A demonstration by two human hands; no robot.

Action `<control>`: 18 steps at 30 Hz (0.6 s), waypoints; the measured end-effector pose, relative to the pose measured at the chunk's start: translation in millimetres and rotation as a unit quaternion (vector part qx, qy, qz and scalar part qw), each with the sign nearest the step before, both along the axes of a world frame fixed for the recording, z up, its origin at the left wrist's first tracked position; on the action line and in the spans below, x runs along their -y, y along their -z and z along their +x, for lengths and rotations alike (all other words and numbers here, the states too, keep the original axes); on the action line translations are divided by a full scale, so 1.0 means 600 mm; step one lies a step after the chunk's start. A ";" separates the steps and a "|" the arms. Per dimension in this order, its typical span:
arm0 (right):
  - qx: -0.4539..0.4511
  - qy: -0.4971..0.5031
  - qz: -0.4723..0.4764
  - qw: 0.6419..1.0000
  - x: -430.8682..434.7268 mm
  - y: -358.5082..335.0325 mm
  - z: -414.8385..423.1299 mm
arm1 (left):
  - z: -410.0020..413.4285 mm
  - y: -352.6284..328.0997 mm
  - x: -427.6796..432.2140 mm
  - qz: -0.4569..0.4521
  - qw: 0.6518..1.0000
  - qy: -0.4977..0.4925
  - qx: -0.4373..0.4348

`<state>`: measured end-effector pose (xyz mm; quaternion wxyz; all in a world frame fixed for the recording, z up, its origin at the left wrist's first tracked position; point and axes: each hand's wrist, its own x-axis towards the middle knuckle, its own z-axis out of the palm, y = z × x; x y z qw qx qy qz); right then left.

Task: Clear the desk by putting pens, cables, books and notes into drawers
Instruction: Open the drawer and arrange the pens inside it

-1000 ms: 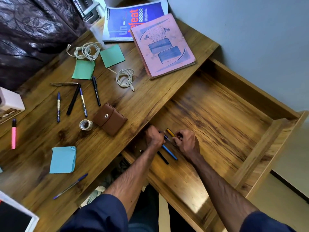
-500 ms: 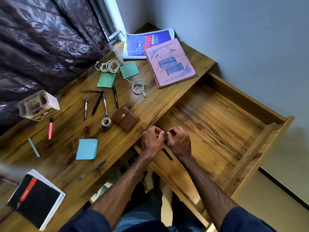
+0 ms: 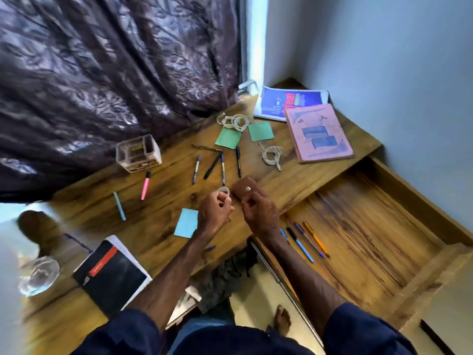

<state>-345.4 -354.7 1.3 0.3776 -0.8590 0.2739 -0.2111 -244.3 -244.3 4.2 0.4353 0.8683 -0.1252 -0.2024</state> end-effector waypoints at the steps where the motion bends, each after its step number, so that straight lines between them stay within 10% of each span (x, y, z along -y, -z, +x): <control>1: -0.005 -0.004 -0.007 1.000 -0.015 -0.003 0.028 | 0.026 0.001 -0.021 0.001 1.000 -0.010 0.000; 18: -0.139 -0.126 0.000 0.982 -0.209 0.024 0.337 | 0.314 0.040 -0.275 0.057 0.989 -0.135 -0.023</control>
